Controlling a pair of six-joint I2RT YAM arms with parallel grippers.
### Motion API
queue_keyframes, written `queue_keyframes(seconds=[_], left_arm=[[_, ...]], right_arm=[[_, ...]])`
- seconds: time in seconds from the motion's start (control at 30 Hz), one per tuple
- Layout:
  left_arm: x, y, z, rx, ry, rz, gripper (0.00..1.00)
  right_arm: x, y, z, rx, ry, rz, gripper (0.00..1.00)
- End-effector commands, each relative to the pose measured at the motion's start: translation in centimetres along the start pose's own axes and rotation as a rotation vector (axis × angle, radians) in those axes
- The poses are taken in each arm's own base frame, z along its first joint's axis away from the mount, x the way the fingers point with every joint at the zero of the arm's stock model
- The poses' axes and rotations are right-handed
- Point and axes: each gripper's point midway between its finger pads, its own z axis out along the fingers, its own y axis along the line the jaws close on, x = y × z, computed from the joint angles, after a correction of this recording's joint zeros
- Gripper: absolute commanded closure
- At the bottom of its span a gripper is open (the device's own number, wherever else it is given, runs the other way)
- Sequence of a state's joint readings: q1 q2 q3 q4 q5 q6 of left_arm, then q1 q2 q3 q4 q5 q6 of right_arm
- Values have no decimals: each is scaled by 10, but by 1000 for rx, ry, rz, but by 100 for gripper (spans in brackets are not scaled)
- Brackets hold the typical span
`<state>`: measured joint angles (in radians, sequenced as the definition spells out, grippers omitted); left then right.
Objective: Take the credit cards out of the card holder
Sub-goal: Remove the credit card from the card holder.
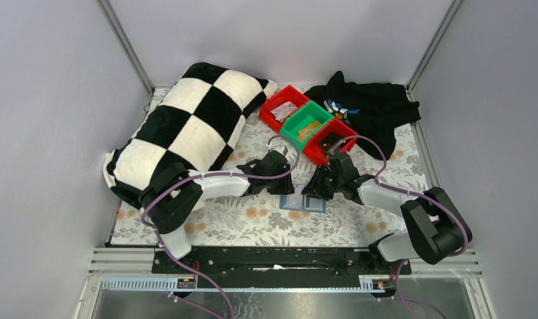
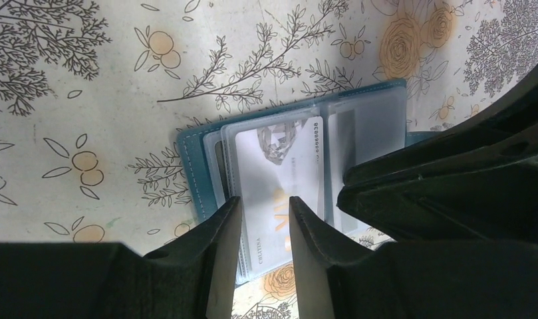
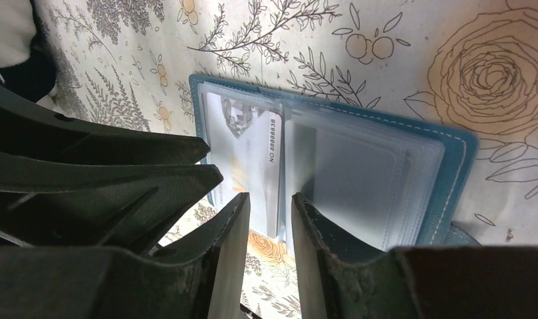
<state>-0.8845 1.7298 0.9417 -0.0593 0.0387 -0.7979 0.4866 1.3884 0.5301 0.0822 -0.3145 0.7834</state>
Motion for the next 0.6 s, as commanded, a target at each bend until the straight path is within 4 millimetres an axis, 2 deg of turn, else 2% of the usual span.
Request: queue_keyframes(seconds=[0.0,0.33,0.57], left_arm=[[5,6,8,-9,8,13,64],[12,10,14,-12,31,16,78],[16,13,17,-19,44,17,83]], right_arm=[[-6,11,5,-25,-6,-8,63],[3,-9,8,32,-6,29,64],[9,-22,10,73,-1,48,64]])
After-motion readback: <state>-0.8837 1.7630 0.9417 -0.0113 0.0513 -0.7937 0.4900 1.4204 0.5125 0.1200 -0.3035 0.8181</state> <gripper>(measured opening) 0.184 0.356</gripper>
